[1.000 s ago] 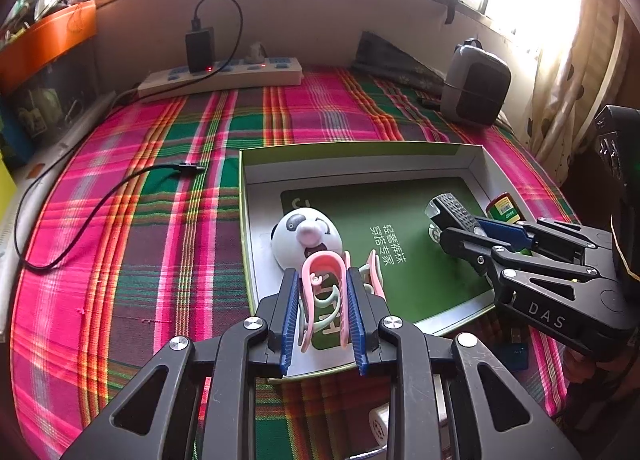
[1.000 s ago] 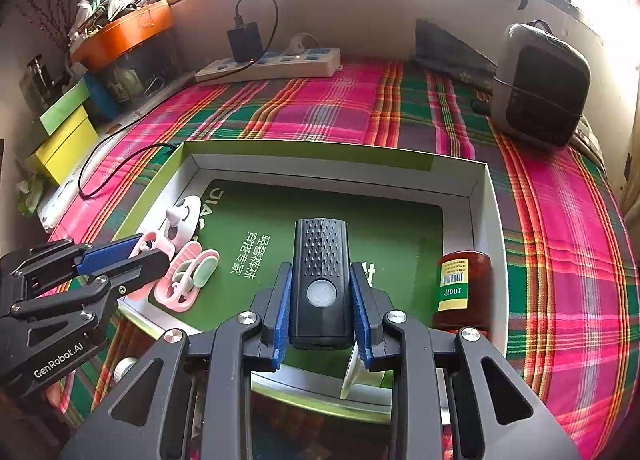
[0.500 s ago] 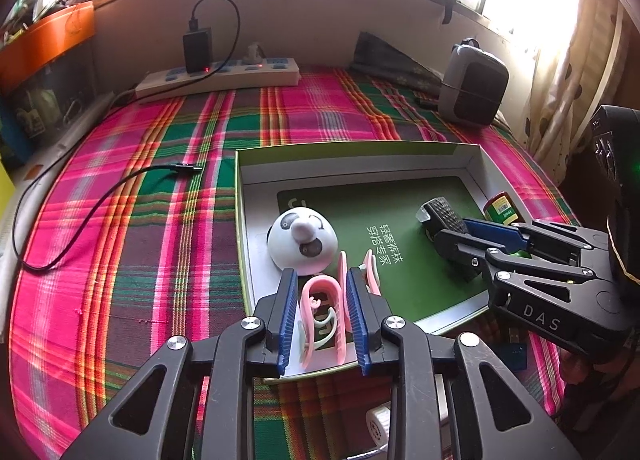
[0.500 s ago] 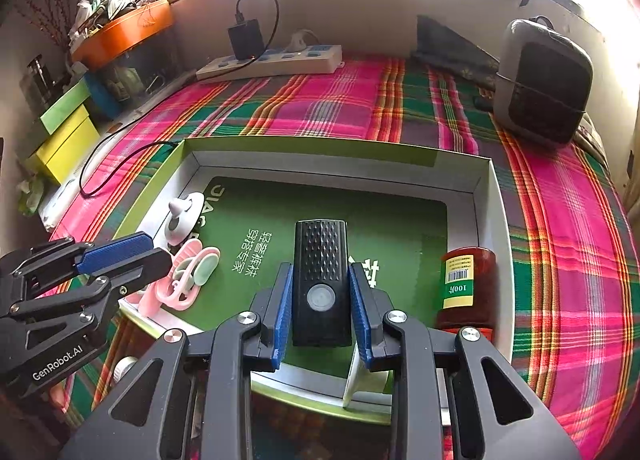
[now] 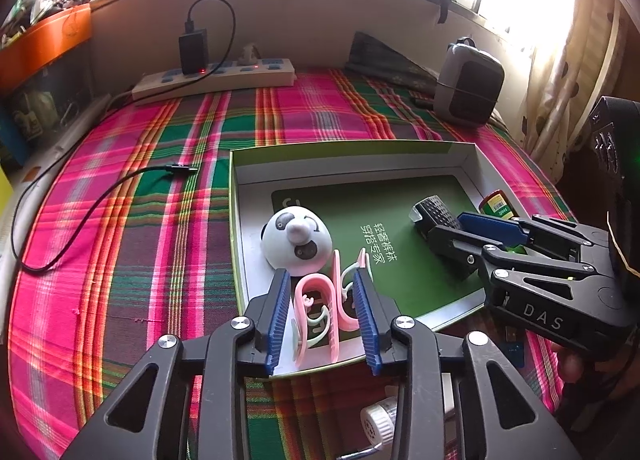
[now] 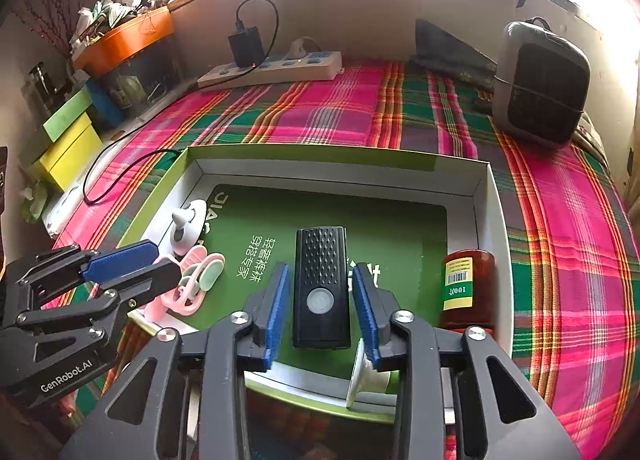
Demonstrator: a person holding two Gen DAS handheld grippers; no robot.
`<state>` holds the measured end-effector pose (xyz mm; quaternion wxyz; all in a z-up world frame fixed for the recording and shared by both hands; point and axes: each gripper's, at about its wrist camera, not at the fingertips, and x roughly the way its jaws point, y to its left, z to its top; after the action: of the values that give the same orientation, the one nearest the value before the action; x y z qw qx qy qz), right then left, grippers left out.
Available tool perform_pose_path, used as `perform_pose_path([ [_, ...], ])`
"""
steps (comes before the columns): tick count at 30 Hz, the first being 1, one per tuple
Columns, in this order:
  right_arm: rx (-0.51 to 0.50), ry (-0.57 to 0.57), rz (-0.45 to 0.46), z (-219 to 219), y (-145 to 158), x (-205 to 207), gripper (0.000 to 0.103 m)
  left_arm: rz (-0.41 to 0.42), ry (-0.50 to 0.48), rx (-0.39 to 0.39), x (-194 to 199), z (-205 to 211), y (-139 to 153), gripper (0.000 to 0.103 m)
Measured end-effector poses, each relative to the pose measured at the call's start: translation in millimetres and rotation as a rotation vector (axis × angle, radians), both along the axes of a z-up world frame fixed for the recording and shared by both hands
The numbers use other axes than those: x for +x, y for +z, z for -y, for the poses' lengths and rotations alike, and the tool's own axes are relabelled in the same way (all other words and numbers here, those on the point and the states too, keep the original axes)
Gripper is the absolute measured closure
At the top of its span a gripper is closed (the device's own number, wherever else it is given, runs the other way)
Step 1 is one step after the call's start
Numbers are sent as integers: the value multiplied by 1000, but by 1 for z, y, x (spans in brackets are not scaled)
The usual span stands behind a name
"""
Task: Organize rigid objects
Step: 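Lower and open left gripper releasing pink clip while right gripper releases black device, then withdraw both grippers from the box toward the charger and sticks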
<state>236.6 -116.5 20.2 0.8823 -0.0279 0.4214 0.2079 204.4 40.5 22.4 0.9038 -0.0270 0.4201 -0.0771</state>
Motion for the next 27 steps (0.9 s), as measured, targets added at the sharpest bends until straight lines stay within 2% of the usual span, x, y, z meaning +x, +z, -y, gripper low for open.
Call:
perform_pose_path([
  [10,12,-10,19,2,6,-6,66,25,5,5,-9,0,6,66],
  [27,40,-18,83,9,24,-34,66,72,17,-17,-40,-2,21,66],
])
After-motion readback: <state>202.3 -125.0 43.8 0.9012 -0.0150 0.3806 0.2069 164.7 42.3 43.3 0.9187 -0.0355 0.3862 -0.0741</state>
